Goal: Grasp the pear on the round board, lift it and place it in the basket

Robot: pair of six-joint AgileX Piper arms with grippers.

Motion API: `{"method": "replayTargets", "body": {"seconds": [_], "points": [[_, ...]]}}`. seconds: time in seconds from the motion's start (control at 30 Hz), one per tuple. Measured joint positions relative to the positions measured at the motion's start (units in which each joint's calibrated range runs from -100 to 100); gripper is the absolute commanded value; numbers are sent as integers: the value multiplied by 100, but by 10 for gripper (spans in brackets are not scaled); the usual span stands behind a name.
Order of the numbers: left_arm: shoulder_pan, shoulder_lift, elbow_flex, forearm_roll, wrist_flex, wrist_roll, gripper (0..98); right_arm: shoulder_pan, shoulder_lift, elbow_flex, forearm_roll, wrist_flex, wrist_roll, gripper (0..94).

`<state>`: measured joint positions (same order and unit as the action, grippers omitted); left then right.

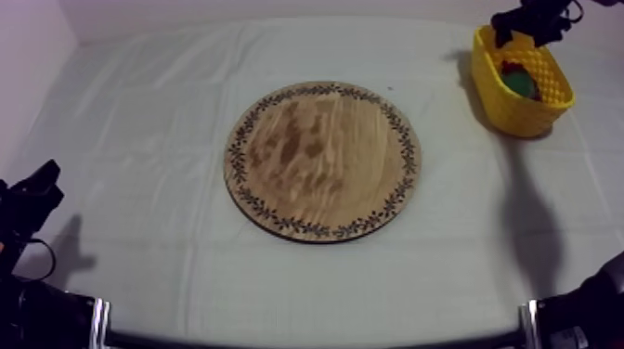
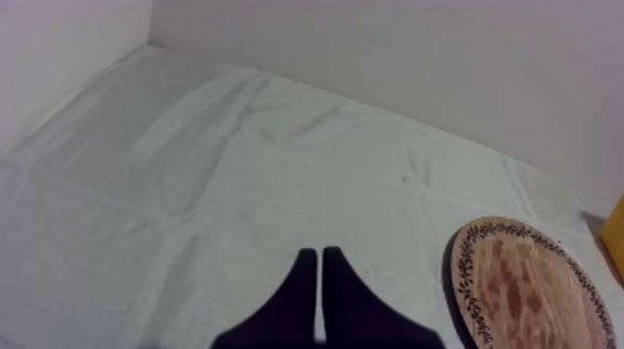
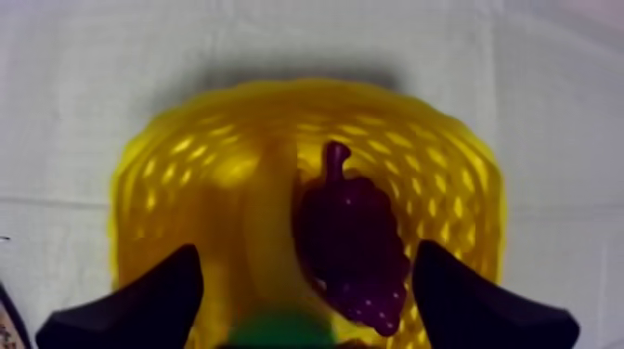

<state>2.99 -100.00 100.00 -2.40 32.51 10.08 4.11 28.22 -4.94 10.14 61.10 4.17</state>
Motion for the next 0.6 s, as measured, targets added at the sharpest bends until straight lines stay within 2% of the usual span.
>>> {"method": "replayTargets", "body": {"seconds": [0.3, 0.6], "points": [[0, 0, 0, 0, 0, 0, 1, 83, -1465, 1218, -29, -835, 22, 583], [0, 0, 0, 0, 0, 0, 1, 226, -3632, 3311, -74, -1943, 221, 580]]}}
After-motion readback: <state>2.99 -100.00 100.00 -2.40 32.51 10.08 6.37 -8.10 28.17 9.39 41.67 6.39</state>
